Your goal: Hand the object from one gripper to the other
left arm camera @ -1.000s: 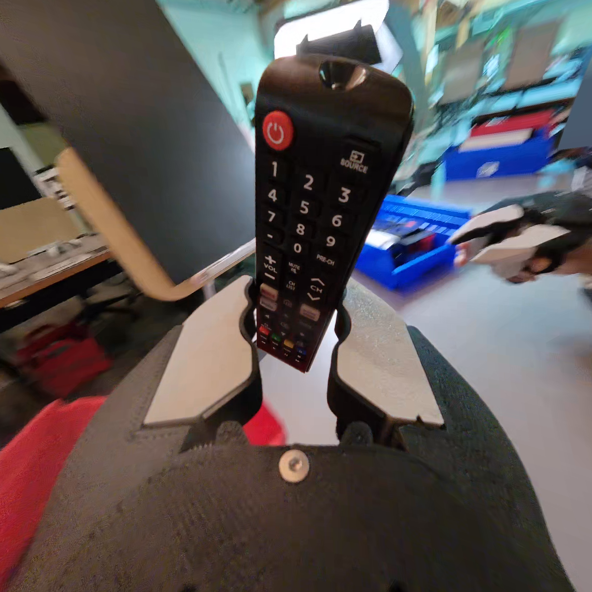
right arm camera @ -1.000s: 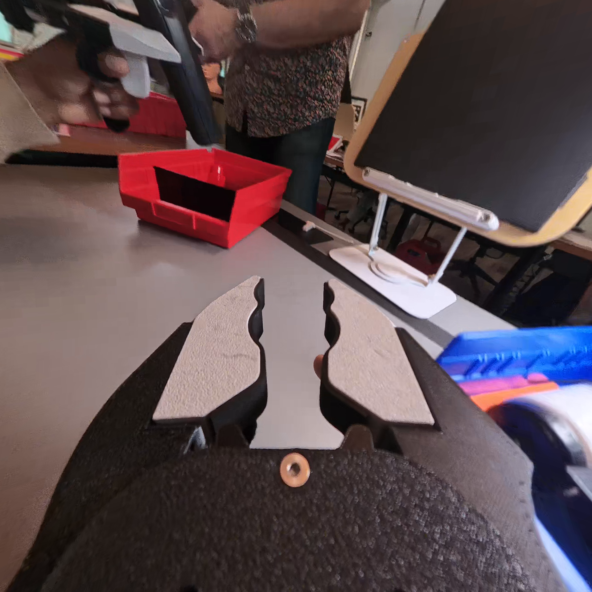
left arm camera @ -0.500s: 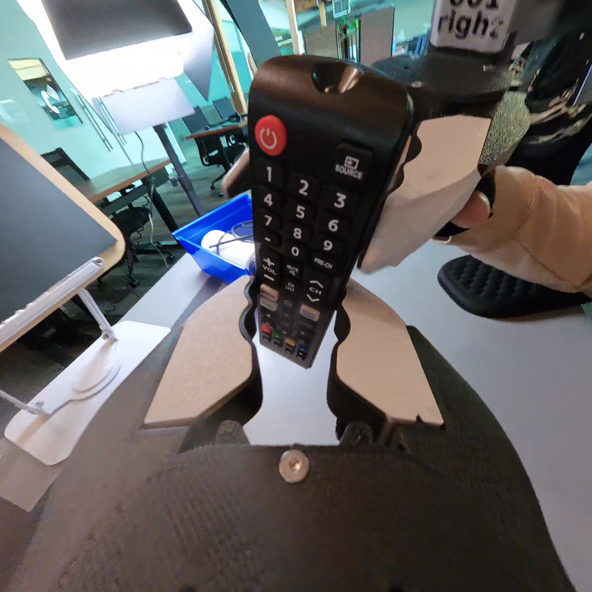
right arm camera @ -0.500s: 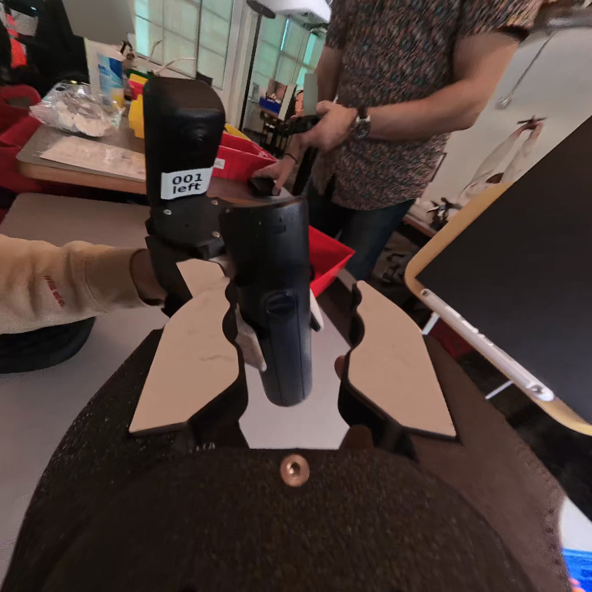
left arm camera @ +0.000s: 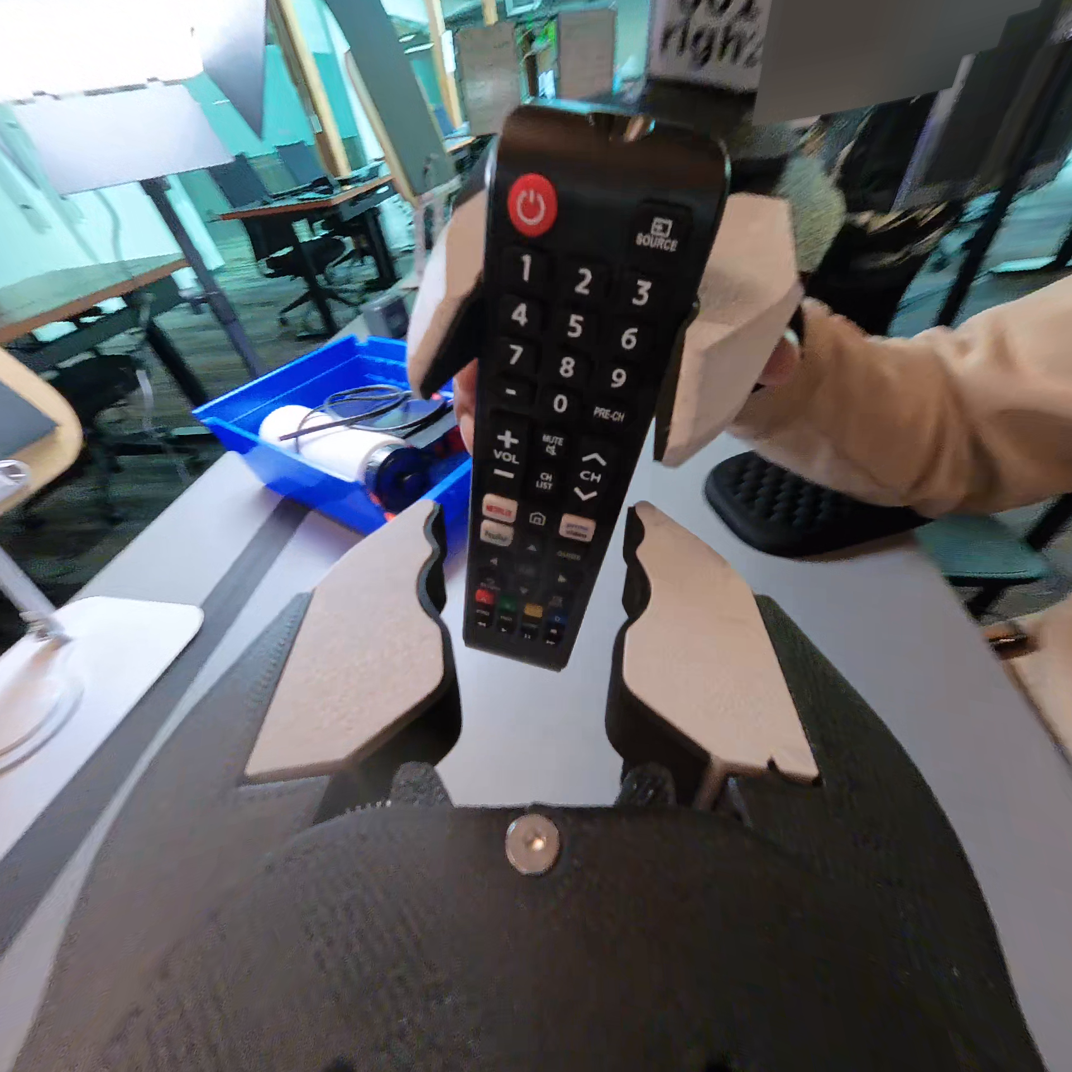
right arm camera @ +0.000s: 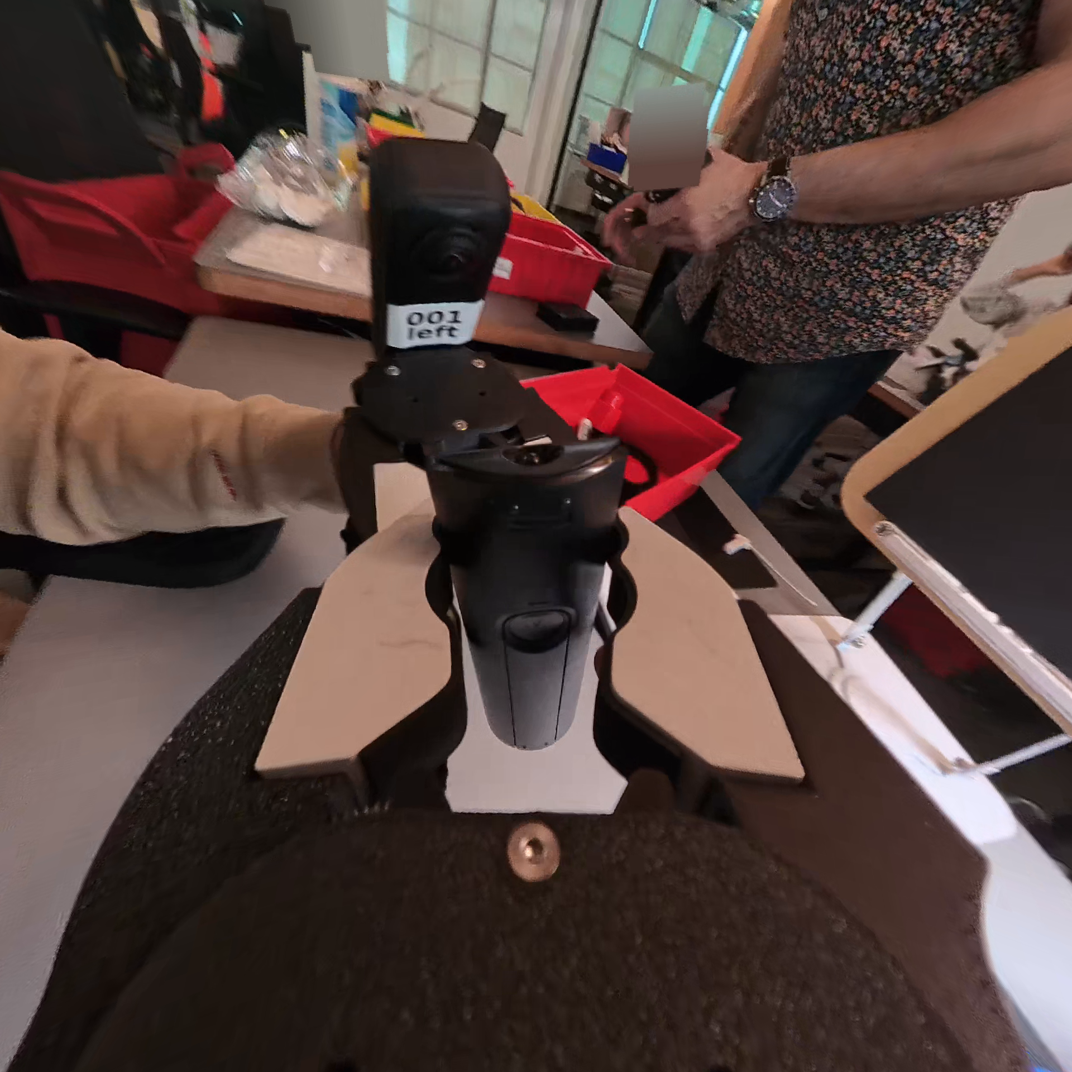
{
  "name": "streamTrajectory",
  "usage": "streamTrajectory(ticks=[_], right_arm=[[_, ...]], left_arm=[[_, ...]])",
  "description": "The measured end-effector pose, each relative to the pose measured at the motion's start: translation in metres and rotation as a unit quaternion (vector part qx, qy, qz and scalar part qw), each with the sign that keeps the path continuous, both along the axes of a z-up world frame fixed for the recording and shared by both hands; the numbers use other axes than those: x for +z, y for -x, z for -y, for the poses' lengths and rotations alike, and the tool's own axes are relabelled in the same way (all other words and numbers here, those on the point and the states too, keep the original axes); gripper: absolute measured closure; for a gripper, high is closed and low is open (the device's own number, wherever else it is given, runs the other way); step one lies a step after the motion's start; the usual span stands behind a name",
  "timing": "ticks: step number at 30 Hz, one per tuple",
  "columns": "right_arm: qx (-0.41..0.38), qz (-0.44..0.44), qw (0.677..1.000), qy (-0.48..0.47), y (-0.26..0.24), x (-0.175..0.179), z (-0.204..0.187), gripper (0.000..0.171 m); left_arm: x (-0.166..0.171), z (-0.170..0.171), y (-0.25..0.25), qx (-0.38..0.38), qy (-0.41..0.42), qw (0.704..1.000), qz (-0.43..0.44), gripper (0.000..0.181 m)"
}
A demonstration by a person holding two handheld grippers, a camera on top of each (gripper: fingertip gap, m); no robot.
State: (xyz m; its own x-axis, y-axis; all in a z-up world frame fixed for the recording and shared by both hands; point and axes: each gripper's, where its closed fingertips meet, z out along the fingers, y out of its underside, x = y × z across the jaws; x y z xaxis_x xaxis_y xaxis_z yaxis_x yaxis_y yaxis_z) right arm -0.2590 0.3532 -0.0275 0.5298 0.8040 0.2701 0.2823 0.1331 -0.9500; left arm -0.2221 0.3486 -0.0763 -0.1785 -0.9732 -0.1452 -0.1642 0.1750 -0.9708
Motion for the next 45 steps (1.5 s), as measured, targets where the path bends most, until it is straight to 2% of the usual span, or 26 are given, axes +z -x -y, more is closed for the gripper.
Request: streamTrajectory(ticks=[4, 7, 12, 15, 19, 24, 25, 27, 33, 37, 40, 43, 45], right_arm=[[0.070, -0.049, 0.995, 0.042, 0.004, 0.001, 0.012, 0.120], [0.115, -0.061, 0.990, 0.055, 0.015, -0.004, 0.020, 0.120], [0.087, -0.044, 0.993, 0.063, 0.011, -0.010, 0.012, 0.120], [0.074, -0.062, 0.992, 0.077, 0.006, -0.006, 0.007, 0.121], [-0.009, -0.072, 0.996, 0.050, -0.008, 0.000, -0.013, 0.121], [-0.101, -0.100, 0.989, 0.049, -0.019, 0.007, -0.029, 0.122], [-0.119, -0.101, 0.987, 0.044, -0.020, 0.007, -0.032, 0.124], [-0.149, -0.086, 0.985, 0.027, -0.022, 0.004, -0.036, 0.140], [-0.251, -0.076, 0.965, -0.021, -0.029, -0.005, -0.053, 0.144], [-0.242, -0.113, 0.964, 0.011, -0.032, -0.008, -0.057, 0.142], [-0.200, -0.132, 0.970, 0.027, -0.023, -0.011, -0.054, 0.146], [-0.168, -0.116, 0.978, 0.034, -0.024, -0.009, -0.051, 0.147], [-0.139, -0.096, 0.985, 0.037, -0.028, -0.003, -0.043, 0.147]], left_arm=[[0.004, 0.013, 0.008, -0.072, 0.082, 0.994, 0.001, 0.116], [0.000, 0.027, 0.006, -0.101, 0.080, 0.992, -0.009, 0.115], [-0.006, 0.019, -0.001, -0.048, 0.016, 0.998, -0.022, 0.128], [-0.002, 0.015, -0.004, -0.034, 0.038, 0.999, -0.009, 0.128], [0.004, -0.006, -0.001, 0.014, 0.047, 0.999, 0.016, 0.128], [0.009, -0.033, 0.002, 0.099, 0.021, 0.994, 0.037, 0.128], [0.008, -0.038, 0.002, 0.121, 0.011, 0.992, 0.037, 0.128], [0.006, -0.049, 0.001, 0.171, -0.008, 0.985, 0.036, 0.128], [-0.001, -0.072, 0.004, 0.308, -0.104, 0.945, 0.028, 0.128], [0.000, -0.076, 0.006, 0.358, -0.162, 0.919, 0.036, 0.128], [0.000, -0.074, 0.005, 0.364, -0.200, 0.909, 0.038, 0.129], [0.002, -0.068, 0.001, 0.333, -0.196, 0.921, 0.044, 0.129], [0.002, -0.054, -0.005, 0.267, -0.186, 0.945, 0.037, 0.128]])
